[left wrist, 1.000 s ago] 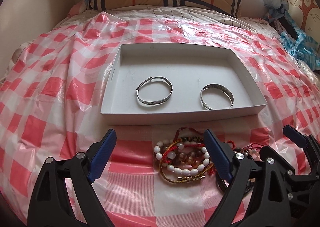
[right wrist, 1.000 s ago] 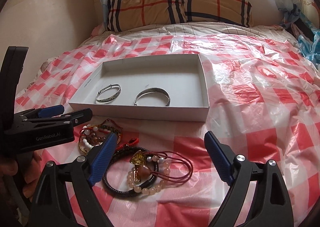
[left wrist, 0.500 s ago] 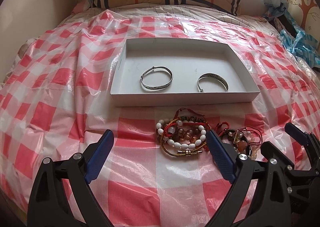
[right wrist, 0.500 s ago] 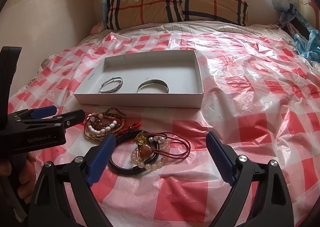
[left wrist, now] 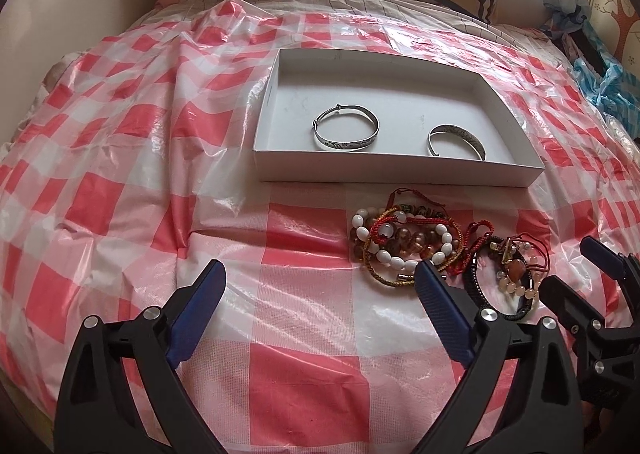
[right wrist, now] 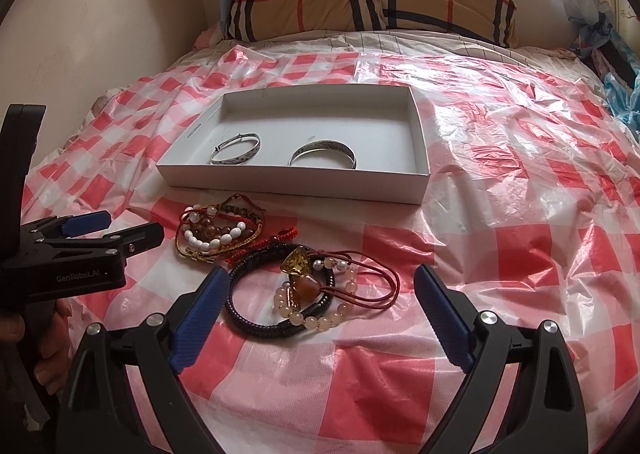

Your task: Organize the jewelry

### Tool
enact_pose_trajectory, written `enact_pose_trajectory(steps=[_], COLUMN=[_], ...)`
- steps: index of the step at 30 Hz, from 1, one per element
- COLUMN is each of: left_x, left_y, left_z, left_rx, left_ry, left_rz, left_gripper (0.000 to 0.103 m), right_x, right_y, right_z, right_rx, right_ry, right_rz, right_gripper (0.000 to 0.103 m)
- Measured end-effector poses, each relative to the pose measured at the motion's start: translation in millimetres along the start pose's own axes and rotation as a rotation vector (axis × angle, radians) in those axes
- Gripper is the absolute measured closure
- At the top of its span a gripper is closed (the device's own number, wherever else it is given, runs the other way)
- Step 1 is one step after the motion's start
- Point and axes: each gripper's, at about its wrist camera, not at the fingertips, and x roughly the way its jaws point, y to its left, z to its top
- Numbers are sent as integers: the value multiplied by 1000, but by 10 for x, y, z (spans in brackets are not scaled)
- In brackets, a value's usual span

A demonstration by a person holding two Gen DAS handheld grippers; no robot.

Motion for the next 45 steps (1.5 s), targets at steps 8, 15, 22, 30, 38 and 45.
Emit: enact_pose_trajectory(steps=[8,15,22,30,38,45], left_x=[75,156,447,346,89,89], left_y=[-81,-150,-352,-259,-26,-211], left_z=[-14,179,395,110,-55,188], left_rx=[50,89,184,205,236,299], left_ry=[12,-20,5,120,81,-36], left_rz=[-14,-12,-35,-226,-172,-122], left_gripper=[12,12,12,67,53,41], right_x=[173,210,491,158,43,189], right_y=[-226,-374,-472,-232,-334,-382], right_z=[-47,80,81,-64,-88,-39], right_rx=[74,70,147,72,96,133], right_ry=[53,47,154,106,93,91], right_rz=[-15,-50,86,180,176,161], right_gripper=[13,13,46,83,66,43])
